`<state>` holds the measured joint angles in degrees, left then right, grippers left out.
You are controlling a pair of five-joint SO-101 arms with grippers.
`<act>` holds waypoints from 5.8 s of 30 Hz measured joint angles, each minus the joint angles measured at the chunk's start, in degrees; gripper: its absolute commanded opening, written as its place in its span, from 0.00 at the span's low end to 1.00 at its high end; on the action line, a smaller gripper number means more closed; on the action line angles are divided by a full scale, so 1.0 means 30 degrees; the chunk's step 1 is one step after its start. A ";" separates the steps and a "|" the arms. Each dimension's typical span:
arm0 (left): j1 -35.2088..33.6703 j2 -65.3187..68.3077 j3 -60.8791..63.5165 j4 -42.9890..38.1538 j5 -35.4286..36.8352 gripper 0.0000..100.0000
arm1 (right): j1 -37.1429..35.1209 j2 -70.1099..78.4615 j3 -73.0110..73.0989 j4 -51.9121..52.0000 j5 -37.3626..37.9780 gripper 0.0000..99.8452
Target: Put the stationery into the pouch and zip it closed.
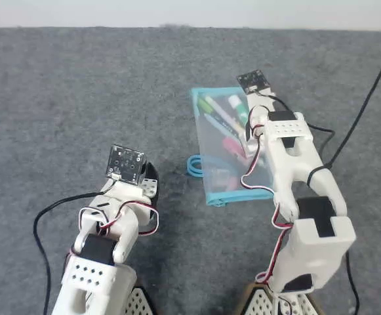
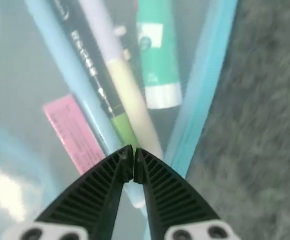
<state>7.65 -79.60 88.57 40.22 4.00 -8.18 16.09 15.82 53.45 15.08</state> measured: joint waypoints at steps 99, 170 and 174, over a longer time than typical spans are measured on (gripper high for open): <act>-1.0491 0.0000 -0.1875 0.0586 -0.2608 0.01 | 0.3839 -3.0711 2.0923 0.3399 0.2168 0.01; -0.4249 -0.7502 0.2842 1.0256 -0.5597 0.01 | 0.2286 -3.9736 2.6549 0.4396 0.2198 0.01; -0.4249 -0.7502 0.2842 1.0256 -0.5597 0.01 | 0.2286 -3.9736 2.6549 0.4396 0.2198 0.01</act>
<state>-5.10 -102.11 97.10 70.99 -12.79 -1.32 -103.12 95.47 66.64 21.67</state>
